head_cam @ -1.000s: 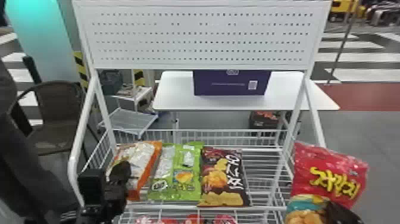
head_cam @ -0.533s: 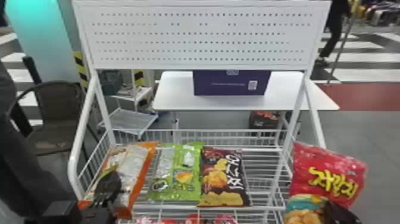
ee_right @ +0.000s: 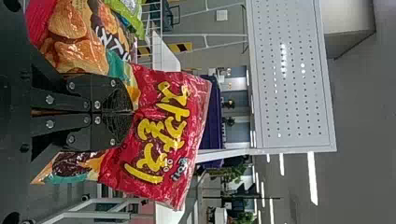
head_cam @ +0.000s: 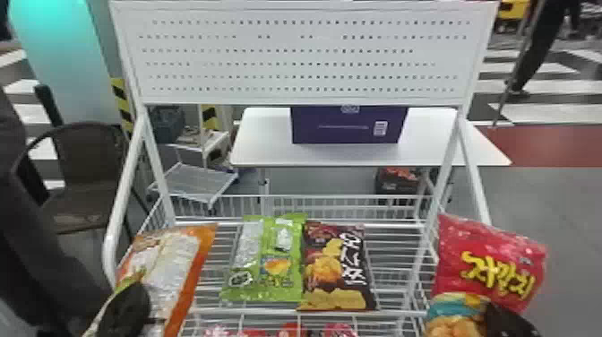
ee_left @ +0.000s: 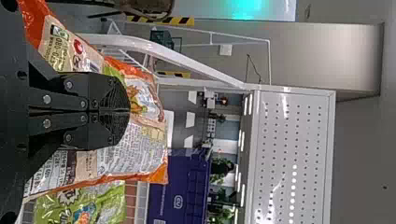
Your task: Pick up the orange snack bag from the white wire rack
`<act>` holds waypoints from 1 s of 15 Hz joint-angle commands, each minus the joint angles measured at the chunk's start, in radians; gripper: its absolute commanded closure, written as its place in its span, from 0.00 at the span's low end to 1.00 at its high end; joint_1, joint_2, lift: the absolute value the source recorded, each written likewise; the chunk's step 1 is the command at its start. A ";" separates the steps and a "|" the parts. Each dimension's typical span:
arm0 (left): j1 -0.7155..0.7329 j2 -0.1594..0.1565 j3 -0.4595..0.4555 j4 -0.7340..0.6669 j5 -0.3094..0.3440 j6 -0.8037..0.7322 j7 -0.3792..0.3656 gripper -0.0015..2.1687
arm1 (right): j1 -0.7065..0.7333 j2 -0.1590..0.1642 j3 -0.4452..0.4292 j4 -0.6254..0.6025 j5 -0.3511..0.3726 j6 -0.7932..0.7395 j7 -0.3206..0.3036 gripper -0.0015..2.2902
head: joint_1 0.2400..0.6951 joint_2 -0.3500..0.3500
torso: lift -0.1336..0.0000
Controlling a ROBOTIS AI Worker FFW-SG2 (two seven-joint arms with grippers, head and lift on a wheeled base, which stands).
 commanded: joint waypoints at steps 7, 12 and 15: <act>0.031 0.001 0.002 -0.002 0.000 -0.012 0.006 0.80 | 0.000 -0.001 0.001 0.000 0.000 0.000 -0.001 0.97 | 0.57 0.50 | 1.00; 0.040 0.001 0.008 -0.011 0.000 -0.021 0.008 0.80 | 0.004 -0.006 0.004 -0.005 -0.002 -0.003 0.001 0.97 | 0.57 0.50 | 1.00; 0.051 0.001 0.010 -0.017 0.000 -0.024 0.008 0.80 | 0.006 -0.011 0.012 -0.009 -0.002 -0.003 0.001 0.97 | 0.57 0.50 | 1.00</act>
